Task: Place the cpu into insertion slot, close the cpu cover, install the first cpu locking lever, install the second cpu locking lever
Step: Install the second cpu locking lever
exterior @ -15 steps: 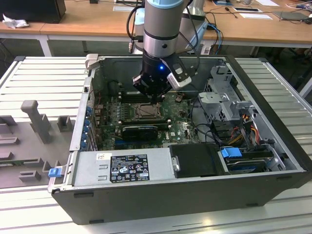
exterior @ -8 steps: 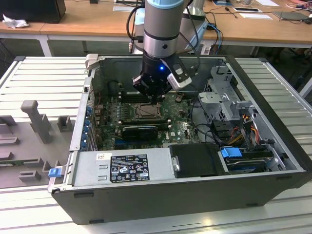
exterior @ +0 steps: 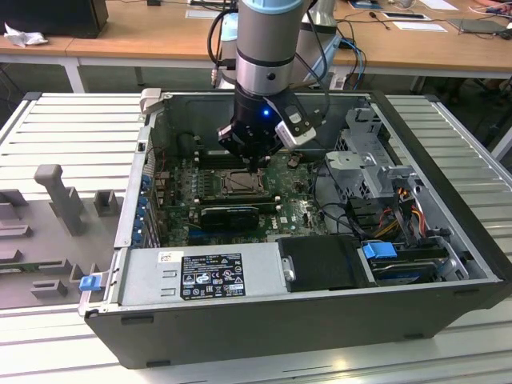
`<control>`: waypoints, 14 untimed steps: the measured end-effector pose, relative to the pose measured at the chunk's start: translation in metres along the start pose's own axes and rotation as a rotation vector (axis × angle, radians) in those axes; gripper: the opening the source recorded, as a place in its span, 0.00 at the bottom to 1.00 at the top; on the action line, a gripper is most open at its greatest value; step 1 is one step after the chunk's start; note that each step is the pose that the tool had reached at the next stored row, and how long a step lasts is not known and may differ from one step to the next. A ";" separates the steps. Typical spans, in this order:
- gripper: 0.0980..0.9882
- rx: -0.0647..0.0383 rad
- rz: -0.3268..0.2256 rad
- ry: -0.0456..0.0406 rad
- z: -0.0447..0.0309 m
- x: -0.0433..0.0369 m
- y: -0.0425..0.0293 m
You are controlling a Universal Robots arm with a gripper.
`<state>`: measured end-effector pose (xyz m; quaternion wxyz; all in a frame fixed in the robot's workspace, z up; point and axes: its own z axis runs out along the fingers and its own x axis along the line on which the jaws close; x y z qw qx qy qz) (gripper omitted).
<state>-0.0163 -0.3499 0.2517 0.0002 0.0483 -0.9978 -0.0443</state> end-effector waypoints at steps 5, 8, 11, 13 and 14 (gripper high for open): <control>0.01 0.000 0.000 -0.0001 -0.0002 0.0004 -0.0038; 0.01 0.000 0.000 0.0000 -0.0003 0.0006 -0.0056; 0.01 0.000 0.000 0.0000 -0.0004 0.0007 -0.0071; 0.01 0.000 0.000 0.0000 -0.0005 0.0008 -0.0081; 0.01 0.000 0.000 -0.0001 -0.0005 0.0008 -0.0085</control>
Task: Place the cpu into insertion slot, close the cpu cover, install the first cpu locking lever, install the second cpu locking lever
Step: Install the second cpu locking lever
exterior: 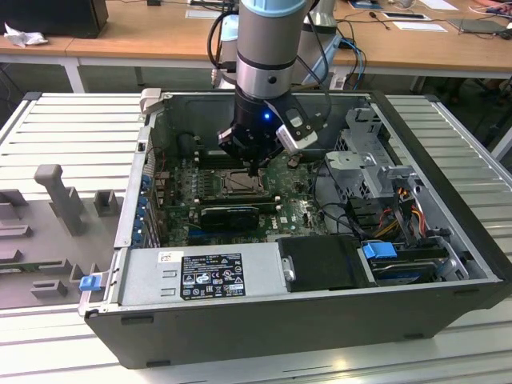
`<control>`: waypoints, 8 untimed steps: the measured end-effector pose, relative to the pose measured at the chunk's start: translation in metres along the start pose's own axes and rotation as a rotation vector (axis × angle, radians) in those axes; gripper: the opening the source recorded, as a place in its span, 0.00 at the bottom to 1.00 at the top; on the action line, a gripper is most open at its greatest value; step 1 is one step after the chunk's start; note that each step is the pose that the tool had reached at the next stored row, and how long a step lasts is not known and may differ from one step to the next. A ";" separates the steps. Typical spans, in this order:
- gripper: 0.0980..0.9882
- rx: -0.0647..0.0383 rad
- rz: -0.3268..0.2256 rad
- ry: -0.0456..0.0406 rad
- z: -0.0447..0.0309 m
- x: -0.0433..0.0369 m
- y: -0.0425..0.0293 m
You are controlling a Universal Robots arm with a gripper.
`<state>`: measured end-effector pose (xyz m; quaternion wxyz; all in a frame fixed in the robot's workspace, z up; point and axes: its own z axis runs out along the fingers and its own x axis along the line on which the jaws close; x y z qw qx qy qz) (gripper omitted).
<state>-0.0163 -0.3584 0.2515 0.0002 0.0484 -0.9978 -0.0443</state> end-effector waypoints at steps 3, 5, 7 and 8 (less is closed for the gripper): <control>0.01 -0.001 0.000 -0.0001 0.0009 0.0059 -0.0102; 0.01 -0.002 0.000 -0.0002 0.0023 0.0111 -0.0099; 0.01 -0.004 0.000 -0.0003 0.0042 0.0158 -0.0097; 0.01 -0.004 0.000 -0.0005 0.0060 0.0185 -0.0096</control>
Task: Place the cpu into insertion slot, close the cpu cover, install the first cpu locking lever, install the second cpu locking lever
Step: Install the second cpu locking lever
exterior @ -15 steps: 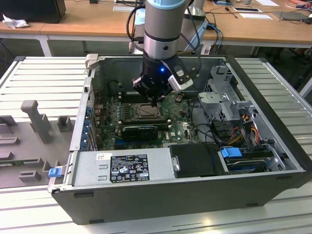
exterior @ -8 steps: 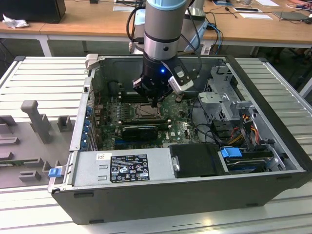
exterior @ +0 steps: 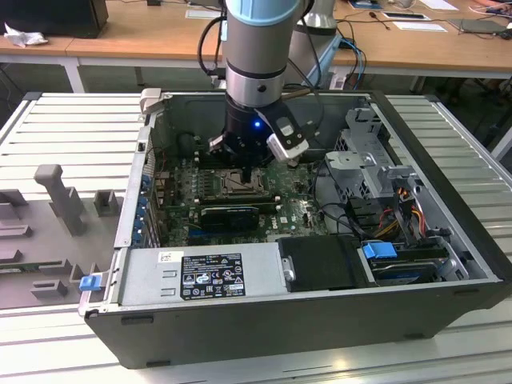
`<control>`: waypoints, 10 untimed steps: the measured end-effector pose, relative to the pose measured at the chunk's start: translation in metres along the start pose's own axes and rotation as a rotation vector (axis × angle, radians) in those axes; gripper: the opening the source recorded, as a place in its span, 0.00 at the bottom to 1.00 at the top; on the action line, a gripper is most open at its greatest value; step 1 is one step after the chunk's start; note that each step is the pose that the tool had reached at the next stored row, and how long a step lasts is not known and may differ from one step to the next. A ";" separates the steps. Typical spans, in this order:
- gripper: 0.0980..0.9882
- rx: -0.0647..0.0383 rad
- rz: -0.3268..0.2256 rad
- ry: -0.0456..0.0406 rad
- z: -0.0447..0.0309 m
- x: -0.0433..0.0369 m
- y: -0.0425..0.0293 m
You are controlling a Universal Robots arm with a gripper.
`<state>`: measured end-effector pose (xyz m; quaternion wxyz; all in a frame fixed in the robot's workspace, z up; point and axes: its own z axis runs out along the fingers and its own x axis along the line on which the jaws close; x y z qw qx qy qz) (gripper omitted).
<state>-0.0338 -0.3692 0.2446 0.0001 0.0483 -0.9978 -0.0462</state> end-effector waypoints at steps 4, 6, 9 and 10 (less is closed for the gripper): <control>0.01 0.000 0.000 0.0004 0.0072 0.0078 -0.0001; 0.01 0.000 0.000 0.0004 0.0154 0.0135 -0.0010; 0.01 0.000 0.000 0.0003 0.0240 0.0158 -0.0023; 0.01 -0.004 0.000 0.0000 0.0261 0.0188 -0.0037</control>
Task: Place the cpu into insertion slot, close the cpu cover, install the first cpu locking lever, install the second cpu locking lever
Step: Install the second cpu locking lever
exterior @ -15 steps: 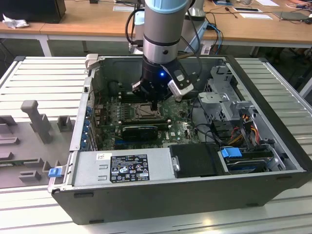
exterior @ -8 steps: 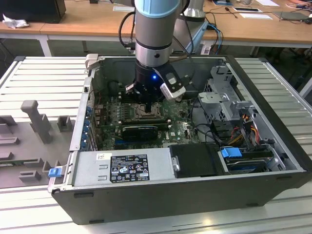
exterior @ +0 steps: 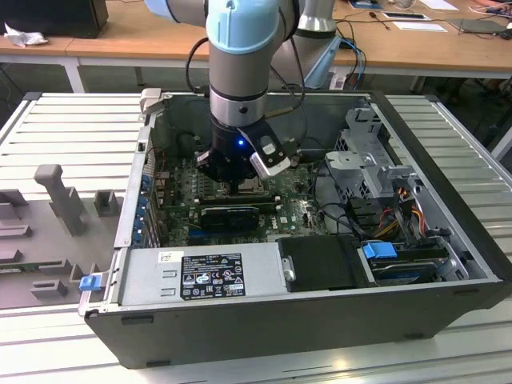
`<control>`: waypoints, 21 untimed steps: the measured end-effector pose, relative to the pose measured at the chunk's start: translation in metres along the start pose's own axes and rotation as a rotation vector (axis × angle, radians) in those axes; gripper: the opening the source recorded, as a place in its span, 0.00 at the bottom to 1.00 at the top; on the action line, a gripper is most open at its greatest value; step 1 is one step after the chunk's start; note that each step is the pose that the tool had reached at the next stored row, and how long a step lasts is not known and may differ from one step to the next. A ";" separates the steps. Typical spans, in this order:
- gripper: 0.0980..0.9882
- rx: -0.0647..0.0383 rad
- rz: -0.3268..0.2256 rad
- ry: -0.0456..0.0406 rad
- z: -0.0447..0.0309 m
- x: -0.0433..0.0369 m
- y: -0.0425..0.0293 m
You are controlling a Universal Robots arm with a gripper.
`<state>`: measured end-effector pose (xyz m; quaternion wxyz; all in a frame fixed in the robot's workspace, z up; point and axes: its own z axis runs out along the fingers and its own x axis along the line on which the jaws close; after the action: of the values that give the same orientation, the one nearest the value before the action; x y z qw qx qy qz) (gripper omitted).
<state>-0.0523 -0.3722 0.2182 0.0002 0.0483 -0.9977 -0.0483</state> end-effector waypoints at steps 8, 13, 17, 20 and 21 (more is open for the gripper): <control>0.01 -0.080 0.000 -0.0092 0.0006 0.0125 -0.0125; 0.01 -0.097 -0.001 -0.0126 0.0051 0.0213 -0.0164; 0.01 -0.112 -0.001 -0.0142 0.0077 0.0223 -0.0199; 0.01 -0.128 -0.001 -0.0158 0.0103 0.0232 -0.0207; 0.01 -0.133 -0.001 -0.0163 0.0109 0.0234 -0.0208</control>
<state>-0.0737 -0.3941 0.2052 -0.0048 0.0483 -0.9922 -0.1147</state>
